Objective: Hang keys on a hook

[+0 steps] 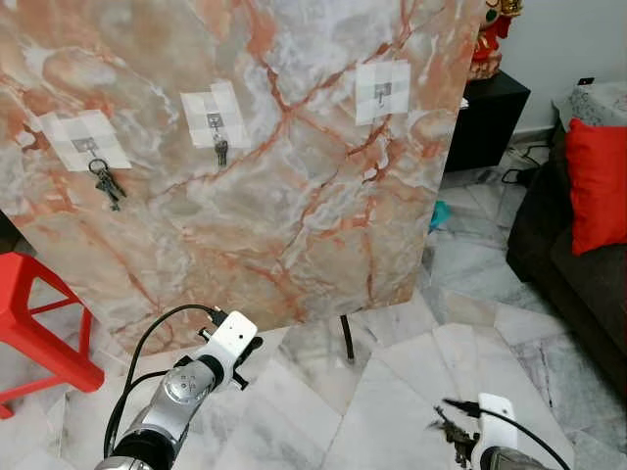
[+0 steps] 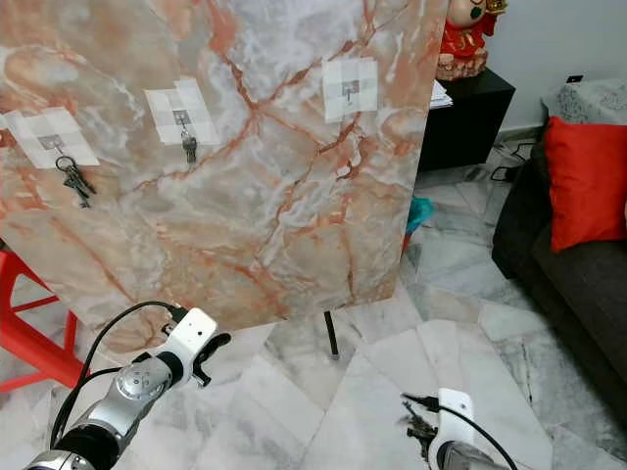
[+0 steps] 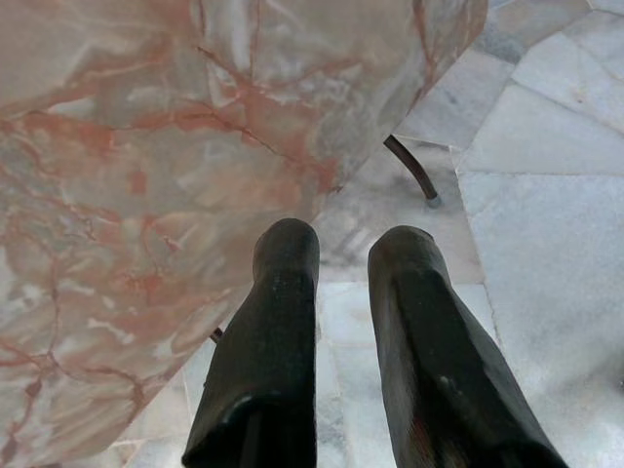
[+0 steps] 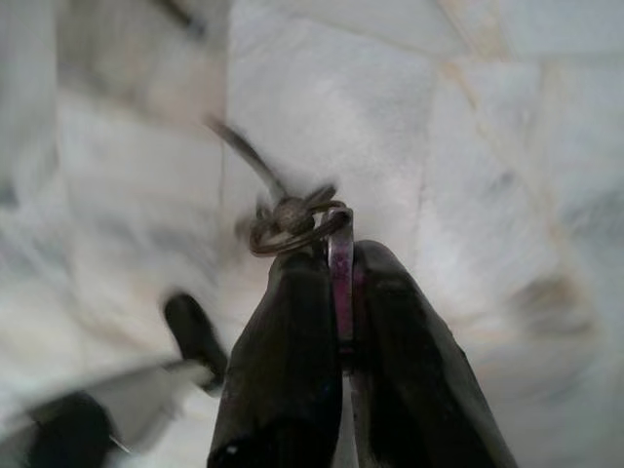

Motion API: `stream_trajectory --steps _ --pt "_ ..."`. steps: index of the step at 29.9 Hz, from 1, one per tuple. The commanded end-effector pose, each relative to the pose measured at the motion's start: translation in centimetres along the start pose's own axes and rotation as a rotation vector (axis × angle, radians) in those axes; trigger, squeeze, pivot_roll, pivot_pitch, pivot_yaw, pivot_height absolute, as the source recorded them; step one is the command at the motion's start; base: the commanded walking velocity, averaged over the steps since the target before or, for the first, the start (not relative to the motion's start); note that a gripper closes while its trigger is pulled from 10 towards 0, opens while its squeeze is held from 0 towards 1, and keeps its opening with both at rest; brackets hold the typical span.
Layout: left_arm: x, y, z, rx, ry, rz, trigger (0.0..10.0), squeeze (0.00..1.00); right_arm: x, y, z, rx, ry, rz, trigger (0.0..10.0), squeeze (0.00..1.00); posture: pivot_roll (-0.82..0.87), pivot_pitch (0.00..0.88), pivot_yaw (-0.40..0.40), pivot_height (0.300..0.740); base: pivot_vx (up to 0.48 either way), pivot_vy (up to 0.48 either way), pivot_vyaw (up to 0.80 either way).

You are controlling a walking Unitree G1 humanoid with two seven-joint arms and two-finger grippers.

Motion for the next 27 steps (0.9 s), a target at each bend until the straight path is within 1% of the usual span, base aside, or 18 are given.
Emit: stream_trajectory --steps 1,3,6,7,8,9,10,12,13,16,18,20,22,23,24,25,26,27 --pt "-0.1 0.0 0.2 0.009 -0.003 -0.001 10.0 0.0 0.2 1.0 0.1 0.05 -0.03 -0.155 10.0 0.0 0.06 0.076 0.029 0.74 0.0 0.0 0.0" --pt "-0.2 0.1 0.2 0.015 0.005 -0.001 10.0 0.0 0.0 2.4 0.2 0.115 -0.034 -0.268 10.0 0.0 0.07 0.077 0.03 0.74 0.0 0.0 0.0" --pt "-0.4 0.2 0.2 0.022 0.014 -0.005 10.0 0.0 -0.9 5.2 0.5 0.23 -0.036 -0.31 10.0 0.0 0.07 0.077 0.03 0.74 0.0 0.0 0.0" --pt "-0.5 0.2 0.2 0.021 0.019 -0.006 10.0 0.0 -1.4 6.4 0.7 0.276 -0.016 -0.389 10.0 0.0 0.06 0.077 0.031 0.74 0.0 0.0 0.0" --pt "-0.5 0.2 0.2 0.021 0.019 -0.006 10.0 0.0 -1.4 6.4 0.7 0.276 -0.016 -0.389 10.0 0.0 0.06 0.077 0.031 0.74 0.0 0.0 0.0" --pt "-0.5 0.2 0.3 0.024 0.024 -0.006 10.0 0.0 -2.4 8.1 1.1 0.336 0.019 -0.476 10.0 0.0 0.07 0.076 0.03 0.74 0.0 0.0 0.0" --pt "-0.5 0.2 0.3 0.024 0.024 -0.006 10.0 0.0 -2.4 8.1 1.1 0.336 0.019 -0.476 10.0 0.0 0.07 0.076 0.03 0.74 0.0 0.0 0.0" --pt "-0.6 0.2 0.3 0.027 0.028 -0.006 10.0 0.0 -3.8 9.8 1.6 0.389 0.078 -0.515 10.0 0.0 0.07 0.074 0.031 0.74 0.0 0.0 0.0" --pt "-0.6 0.2 0.3 0.03 0.031 -0.006 10.0 0.0 -5.2 11.0 2.0 0.424 0.128 -0.538 10.0 0.0 0.07 0.07 0.031 0.74 0.0 0.0 0.0" --pt "-0.6 0.2 0.3 0.032 0.034 -0.012 10.0 0.0 -6.5 12.2 2.5 0.465 0.176 -0.558 10.0 0.0 0.07 0.068 0.031 0.74 0.0 0.0 0.0" --pt "-0.8 0.2 0.4 0.029 0.042 -0.023 10.0 0.0 -8.1 13.9 3.4 0.529 0.216 -0.544 10.0 0.0 0.07 0.065 0.032 0.74 0.0 0.0 0.0" --pt "-0.8 0.2 0.4 0.029 0.042 -0.025 10.0 0.0 -8.3 14.2 3.5 0.54 0.223 -0.548 10.0 0.0 0.07 0.065 0.032 0.74 0.0 0.0 0.0" --pt "-0.8 0.1 0.4 0.026 0.042 -0.032 10.0 0.0 -9.7 15.6 4.5 0.61 0.233 -0.455 10.0 0.0 0.07 0.06 0.031 0.74 0.0 0.0 0.0" --pt "-0.8 0.1 0.4 0.026 0.042 -0.032 10.0 0.0 -9.7 15.6 4.5 0.61 0.233 -0.455 10.0 0.0 0.07 0.06 0.031 0.74 0.0 0.0 0.0" --pt "-0.9 0.1 0.4 0.028 0.049 -0.028 10.0 0.0 -10.4 16.7 5.3 0.687 0.206 -0.319 10.0 0.0 0.07 0.056 0.031 0.74 0.0 0.0 0.0" --pt "-0.9 0.1 0.4 0.029 0.054 -0.024 10.0 0.0 -10.8 17.1 5.7 0.721 0.204 -0.273 10.0 0.0 0.07 0.053 0.031 0.74 0.0 0.0 0.0" --pt "-0.9 0.1 0.4 0.029 0.054 -0.024 10.0 0.0 -10.8 17.1 5.7 0.721 0.204 -0.273 10.0 0.0 0.07 0.053 0.031 0.74 0.0 0.0 0.0" --pt "-1.0 0.0 0.4 0.033 0.069 -0.004 10.0 0.0 -11.6 17.7 6.4 0.767 0.221 -0.22 10.0 0.0 0.07 0.053 0.031 0.74 0.0 0.0 0.0"
Point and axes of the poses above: a point about 5 cm out from each wrist's last joint towards the gripper, its own z axis pointing back from the gripper into the wrist, its own y axis along the axis of the wrist's last joint, x = y × z, the point moved 3 cm from there along -z, pointing out of the wrist towards the gripper, and after that the axes turned 2 degrees about -z, right-handed, at the moved point
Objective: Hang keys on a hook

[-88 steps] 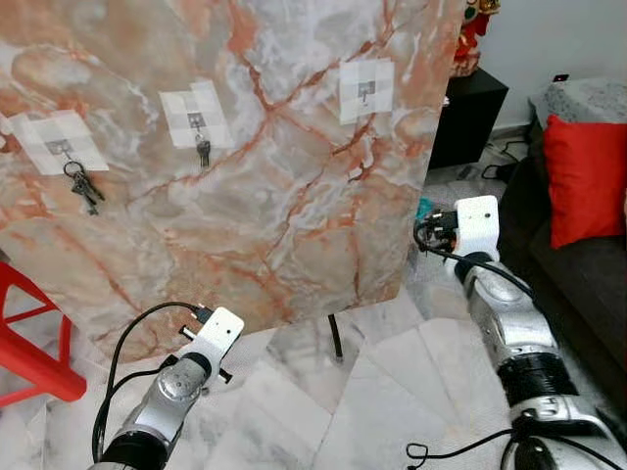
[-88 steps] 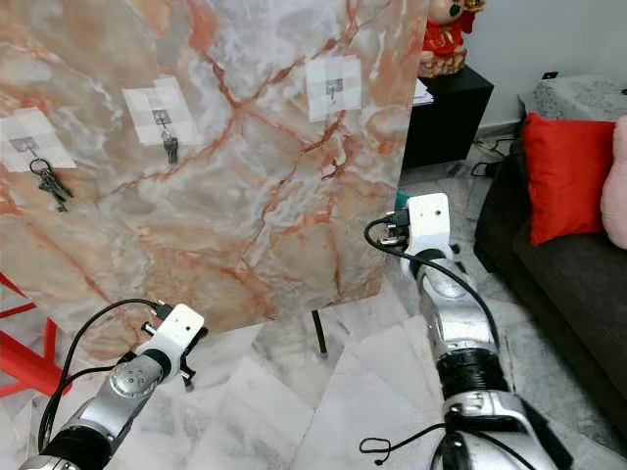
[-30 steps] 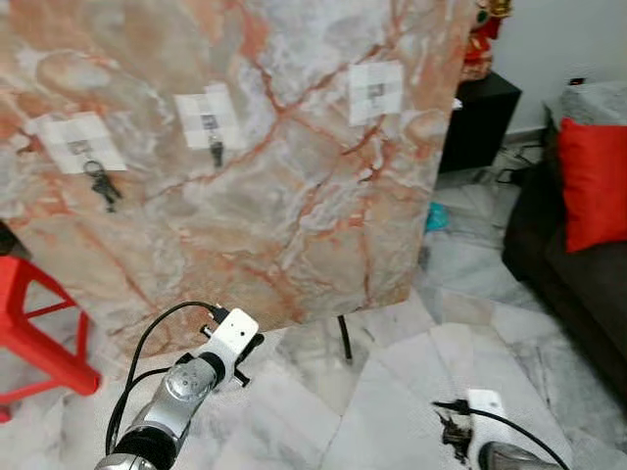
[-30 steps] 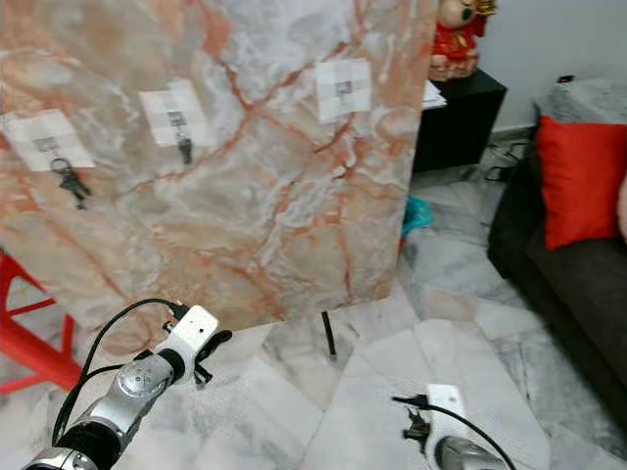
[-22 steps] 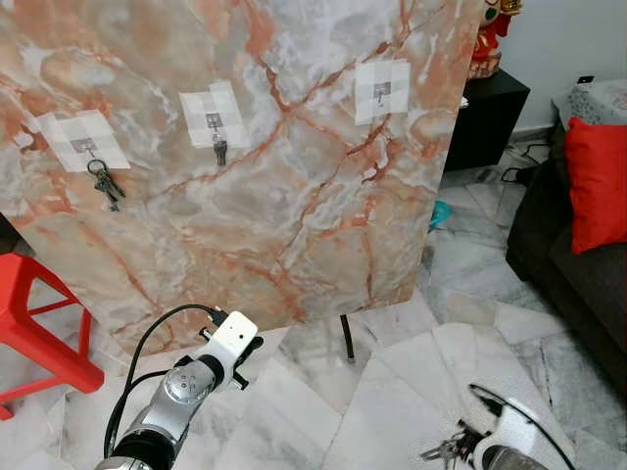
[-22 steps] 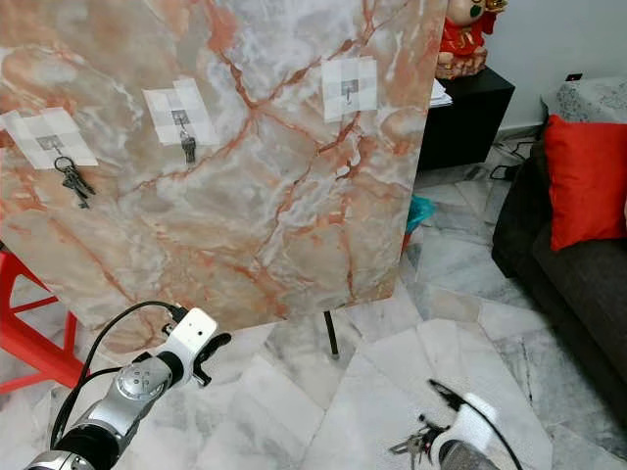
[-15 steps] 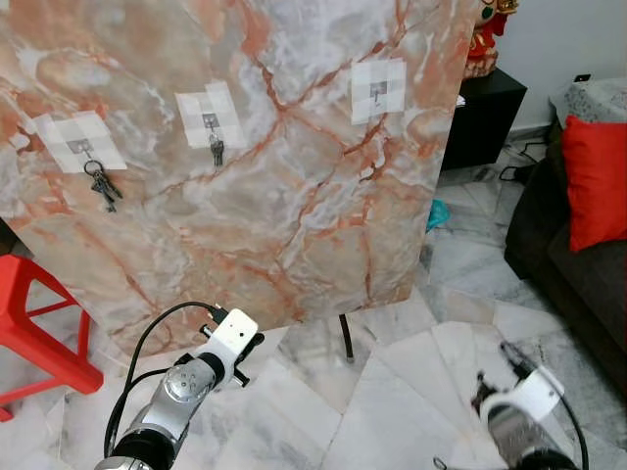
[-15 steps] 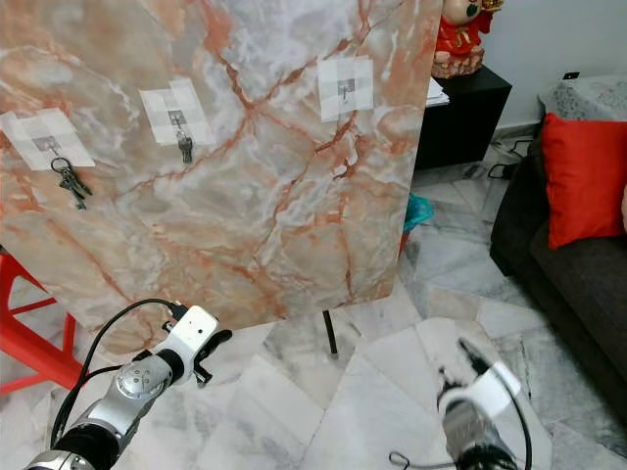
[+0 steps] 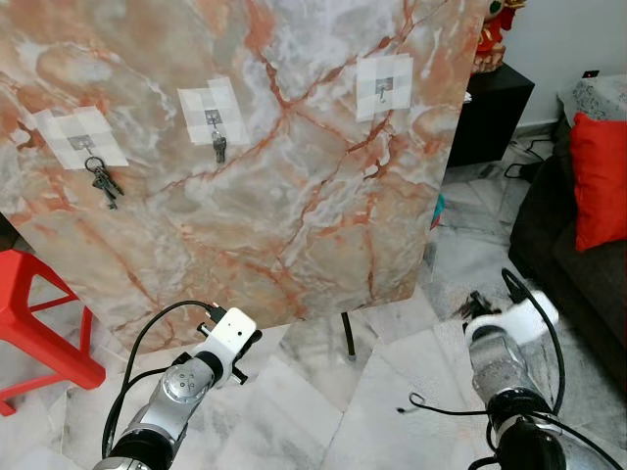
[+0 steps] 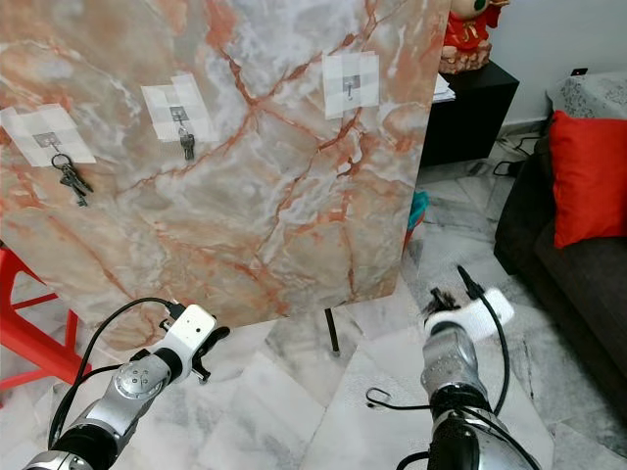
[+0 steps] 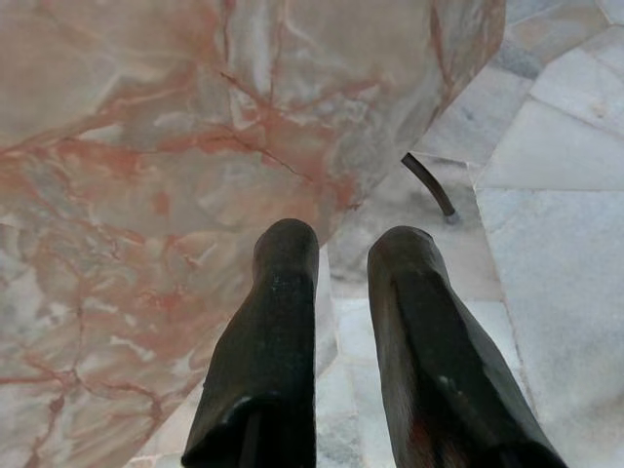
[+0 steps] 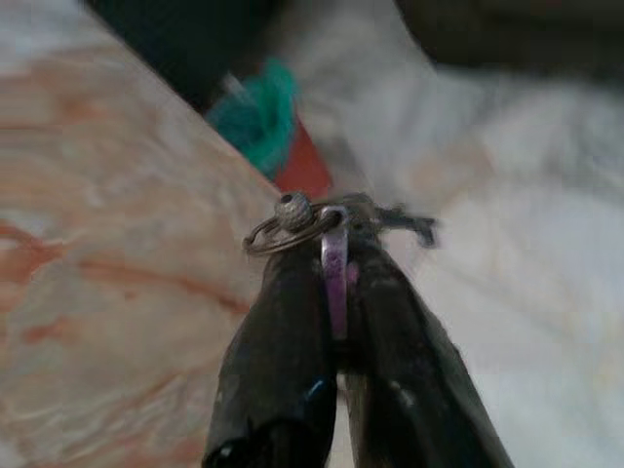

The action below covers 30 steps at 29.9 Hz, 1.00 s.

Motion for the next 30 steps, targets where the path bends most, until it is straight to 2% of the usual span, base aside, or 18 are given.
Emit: stream_trajectory --steps 1,2,3,6,7,8,11,19,21,25,30 --pt "-0.4 -0.7 0.3 -0.01 0.029 0.033 10.0 0.0 -2.1 1.2 0.0 0.069 0.065 0.071 10.0 0.0 0.07 0.053 0.031 0.74 0.0 0.0 0.0" --pt "-0.4 -0.7 0.3 -0.01 0.029 0.033 10.0 0.0 -2.1 1.2 0.0 0.069 0.065 0.071 10.0 0.0 0.07 0.053 0.031 0.74 0.0 0.0 0.0" --pt "-0.5 -1.1 0.4 -0.016 0.054 0.089 10.0 0.0 -3.0 1.3 0.2 0.086 0.102 0.122 10.0 0.0 0.07 0.049 0.029 0.74 0.0 0.0 0.0" --pt "-0.6 -1.8 0.7 -0.032 0.091 0.136 10.0 0.0 -4.1 1.5 0.5 0.116 0.141 0.207 10.0 0.0 0.06 0.044 0.029 0.74 0.0 0.0 0.0" --pt "-0.6 -1.8 0.7 -0.032 0.091 0.136 10.0 0.0 -4.1 1.5 0.5 0.116 0.141 0.207 10.0 0.0 0.06 0.044 0.029 0.74 0.0 0.0 0.0" --pt "-0.7 -2.1 0.9 -0.03 0.125 0.18 10.0 0.0 -4.7 1.7 0.8 0.144 0.156 0.251 10.0 0.0 0.06 0.043 0.029 0.74 0.0 0.0 0.0" --pt "-1.0 -2.3 1.1 -0.016 0.159 0.223 10.0 0.0 -5.0 1.8 1.0 0.157 0.163 0.282 10.0 0.0 0.07 0.042 0.026 0.74 0.0 0.0 0.0" --pt "-1.3 -3.9 1.9 -0.055 0.226 0.314 10.0 0.0 -5.2 2.0 1.3 0.18 0.157 0.274 10.0 0.0 0.07 0.052 0.028 0.74 0.0 0.0 0.0" --pt "-1.5 -4.4 2.2 -0.062 0.249 0.351 10.0 0.0 -5.5 2.2 1.5 0.19 0.169 0.299 10.0 0.0 0.07 0.058 0.03 0.74 0.0 0.0 0.0" --pt "-1.5 -4.5 2.3 -0.064 0.254 0.344 10.0 0.0 -6.3 2.8 1.7 0.227 0.212 0.313 10.0 0.0 0.07 0.061 0.03 0.74 0.0 0.0 0.0" --pt "-1.7 -4.4 2.2 -0.058 0.262 0.35 10.0 0.0 -7.1 3.4 1.9 0.259 0.219 0.347 10.0 0.0 0.07 0.065 0.033 0.74 0.0 0.0 0.74"
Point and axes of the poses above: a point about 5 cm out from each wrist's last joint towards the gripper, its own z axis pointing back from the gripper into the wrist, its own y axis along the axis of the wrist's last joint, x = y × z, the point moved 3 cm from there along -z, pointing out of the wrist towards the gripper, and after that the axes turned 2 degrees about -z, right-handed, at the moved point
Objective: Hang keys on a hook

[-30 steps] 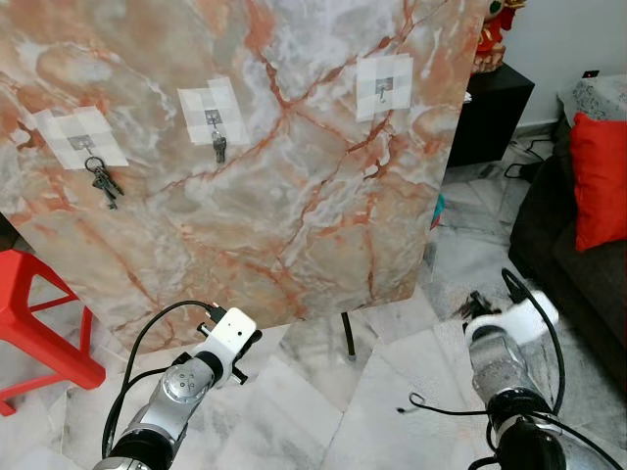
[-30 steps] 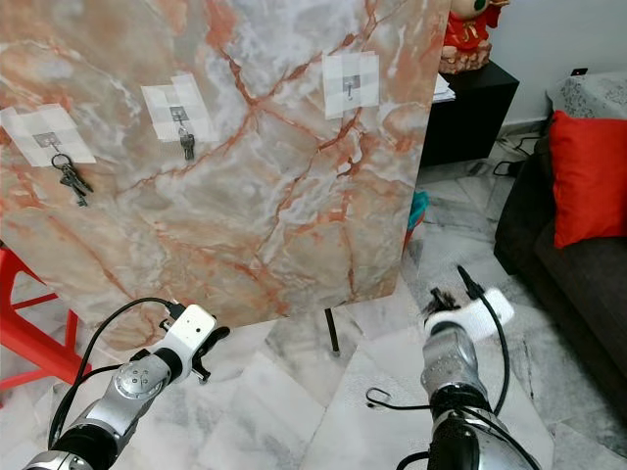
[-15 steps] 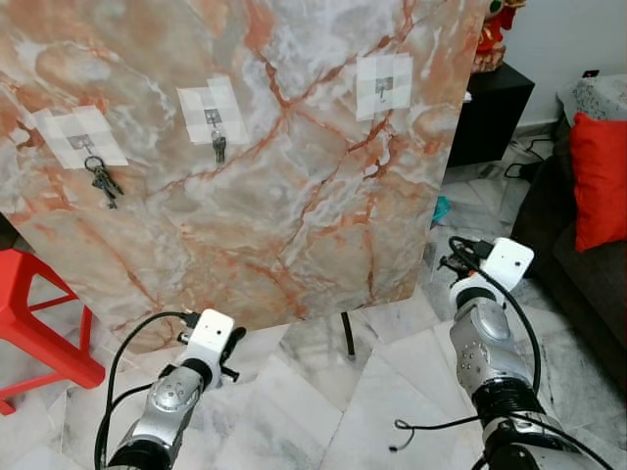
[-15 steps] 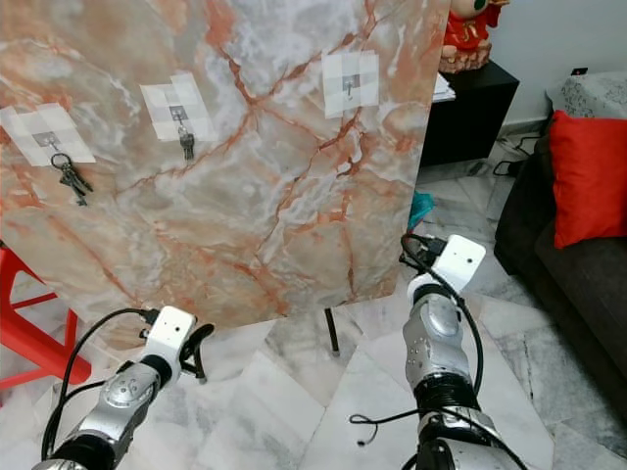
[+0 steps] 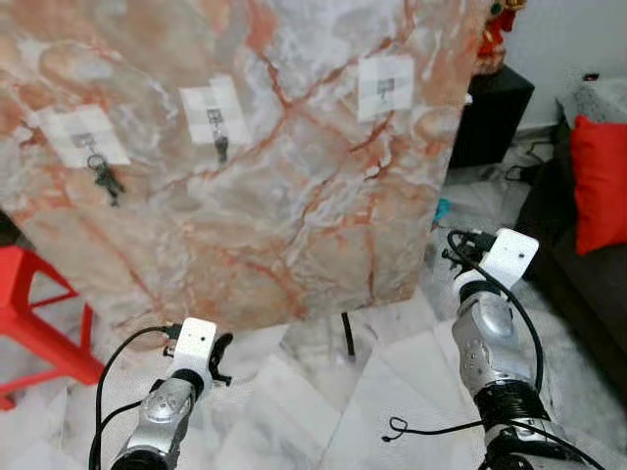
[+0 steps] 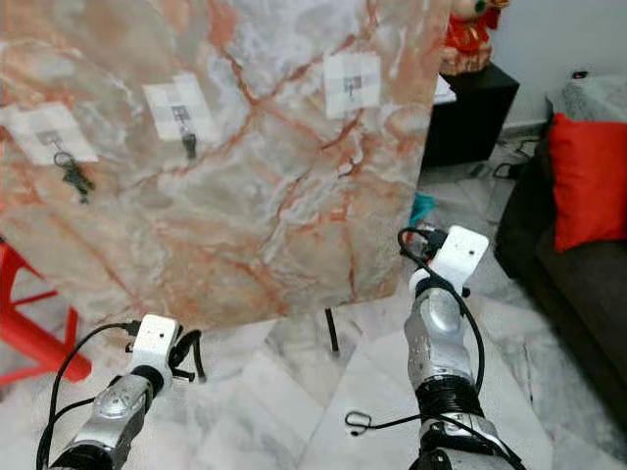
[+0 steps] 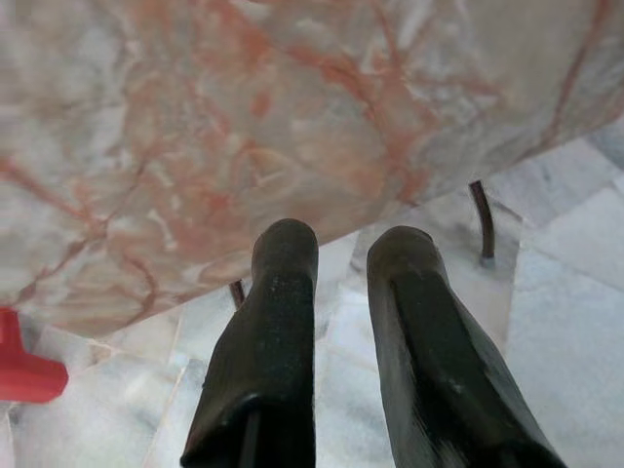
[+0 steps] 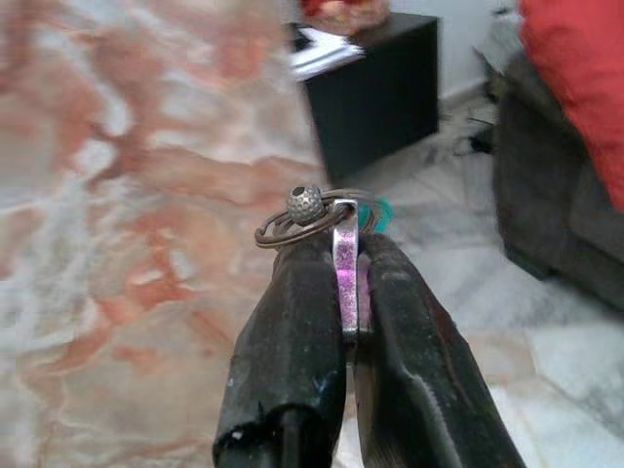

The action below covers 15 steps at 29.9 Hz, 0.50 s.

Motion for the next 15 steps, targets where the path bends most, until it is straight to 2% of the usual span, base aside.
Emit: stream_trajectory --steps 1,9,11,15 --pt "-0.41 -0.85 0.38 -0.024 0.019 0.017 10.0 0.0 -1.27 0.78 -0.05 0.032 0.036 0.022 10.0 0.0 0.07 0.065 0.034 0.74 0.0 0.0 0.8" --pt "-0.28 -0.58 0.25 -0.013 0.016 0.011 10.0 0.0 -1.97 0.99 0.01 0.034 0.047 0.025 10.0 0.0 0.07 0.066 0.035 0.74 0.0 0.0 0.8" --pt "-0.28 -0.6 0.25 -0.013 0.019 0.018 10.0 0.0 -2.07 1.04 0.01 0.035 0.047 0.027 10.0 0.0 0.07 0.067 0.035 0.74 0.0 0.0 0.45" --pt "-0.2 -0.73 0.26 -0.019 0.02 0.034 10.0 0.0 -1.98 1.22 -0.04 0.035 0.028 0.018 10.0 0.0 0.07 0.069 0.034 0.74 0.0 0.073 0.0"
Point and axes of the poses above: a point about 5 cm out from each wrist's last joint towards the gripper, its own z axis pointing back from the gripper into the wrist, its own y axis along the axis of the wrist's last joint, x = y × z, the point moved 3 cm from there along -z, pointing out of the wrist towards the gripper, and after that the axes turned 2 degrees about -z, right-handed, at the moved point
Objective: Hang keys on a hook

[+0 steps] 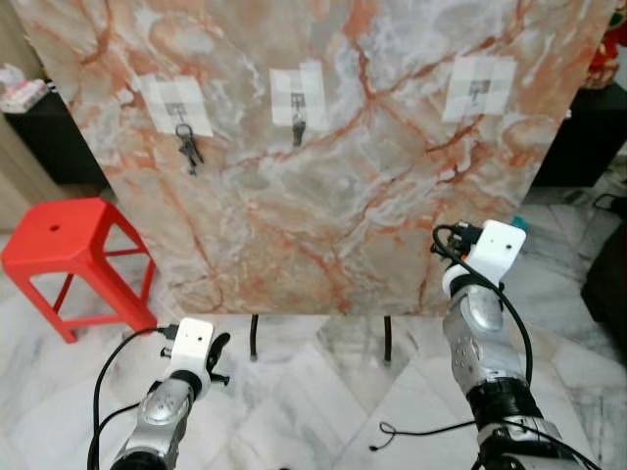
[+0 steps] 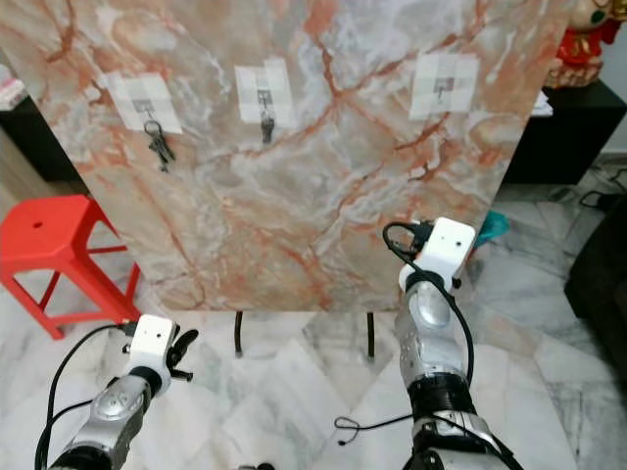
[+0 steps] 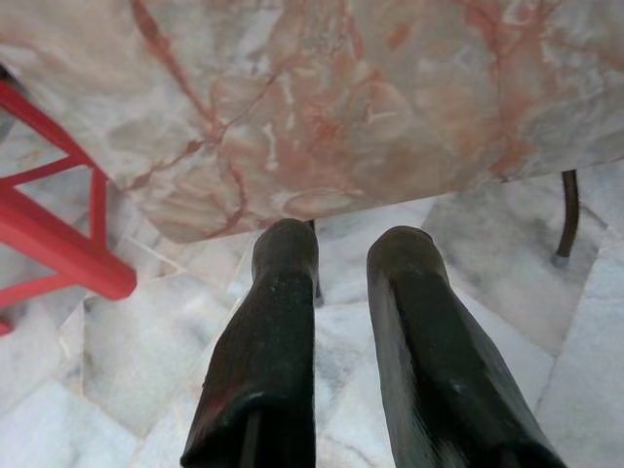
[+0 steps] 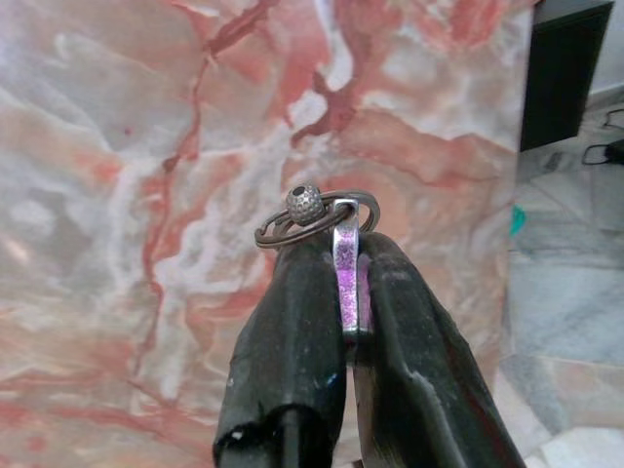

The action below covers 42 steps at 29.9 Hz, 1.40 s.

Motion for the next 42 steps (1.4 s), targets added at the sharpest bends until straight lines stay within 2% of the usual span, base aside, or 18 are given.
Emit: stream_trajectory --steps 1,16,21,32,37,42 --pt "0.0 -0.3 0.1 -0.013 0.004 0.016 10.0 0.0 -0.2 1.3 -0.3 0.037 -0.004 0.001 10.0 0.0 0.07 0.069 0.033 0.74 0.0 0.416 0.0" --pt "0.3 -0.1 0.0 0.0 -0.001 0.011 10.0 0.0 -0.6 2.1 -0.5 0.056 -0.008 0.039 10.0 0.0 0.07 0.07 0.025 0.74 0.0 0.394 0.0" --pt "0.7 -0.2 0.0 -0.005 -0.022 -0.014 10.0 0.0 -0.4 1.8 -0.4 0.041 -0.033 0.051 10.0 0.0 0.07 0.067 0.023 0.74 0.0 0.0 0.0" --pt "0.9 -0.3 0.1 -0.001 -0.031 -0.009 10.0 0.0 2.3 2.3 -0.6 0.033 -0.207 0.034 10.0 0.0 0.07 0.052 0.021 0.74 0.0 0.0 -0.11" --pt "1.0 -0.3 0.1 0.002 -0.038 -0.014 10.0 0.0 1.8 2.2 -0.7 0.03 -0.186 0.03 10.0 0.0 0.07 0.044 0.021 0.74 0.0 0.0 -0.79" --pt "1.0 -0.2 0.1 0.006 -0.037 -0.013 10.0 0.0 1.6 2.6 -0.6 0.055 -0.188 0.034 10.0 0.0 0.07 0.035 0.021 0.74 0.0 0.0 0.0"
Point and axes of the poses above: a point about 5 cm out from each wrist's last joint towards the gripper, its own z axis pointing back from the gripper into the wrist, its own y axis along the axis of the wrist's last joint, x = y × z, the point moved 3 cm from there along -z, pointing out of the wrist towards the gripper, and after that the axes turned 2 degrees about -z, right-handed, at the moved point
